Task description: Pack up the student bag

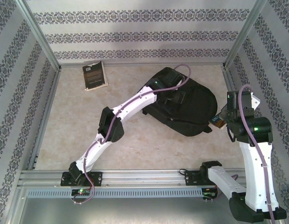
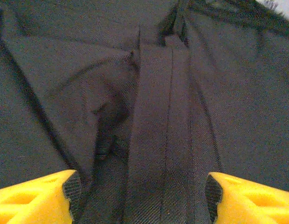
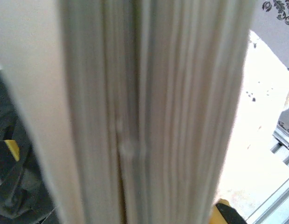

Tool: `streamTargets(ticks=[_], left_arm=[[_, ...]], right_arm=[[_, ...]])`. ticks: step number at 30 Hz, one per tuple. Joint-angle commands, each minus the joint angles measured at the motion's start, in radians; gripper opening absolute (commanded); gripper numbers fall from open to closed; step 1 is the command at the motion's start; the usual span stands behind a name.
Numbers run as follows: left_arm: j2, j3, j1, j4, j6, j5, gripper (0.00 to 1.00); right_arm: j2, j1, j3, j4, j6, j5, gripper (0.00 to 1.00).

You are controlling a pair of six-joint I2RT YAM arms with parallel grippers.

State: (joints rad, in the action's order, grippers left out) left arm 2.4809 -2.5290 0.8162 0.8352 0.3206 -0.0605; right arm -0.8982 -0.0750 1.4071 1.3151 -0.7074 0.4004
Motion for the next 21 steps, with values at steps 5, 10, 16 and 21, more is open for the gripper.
streamTargets(ticks=[5,10,16,21], left_arm=[[0.066,-0.067,0.072,0.011,-0.138,0.145,0.74],[0.102,-0.083,0.083,-0.009,-0.175,0.29,0.57],[0.127,-0.085,0.08,-0.061,-0.23,0.353,0.07],[0.09,-0.085,0.064,-0.047,-0.214,0.333,0.0]], right_arm=[[0.024,0.017,-0.001,-0.004,0.025,-0.025,0.0],[0.04,0.018,-0.016,-0.009,0.017,-0.055,0.0],[0.066,0.02,-0.007,-0.004,0.031,-0.054,0.0],[0.083,0.021,0.013,-0.005,0.052,-0.017,0.0]])
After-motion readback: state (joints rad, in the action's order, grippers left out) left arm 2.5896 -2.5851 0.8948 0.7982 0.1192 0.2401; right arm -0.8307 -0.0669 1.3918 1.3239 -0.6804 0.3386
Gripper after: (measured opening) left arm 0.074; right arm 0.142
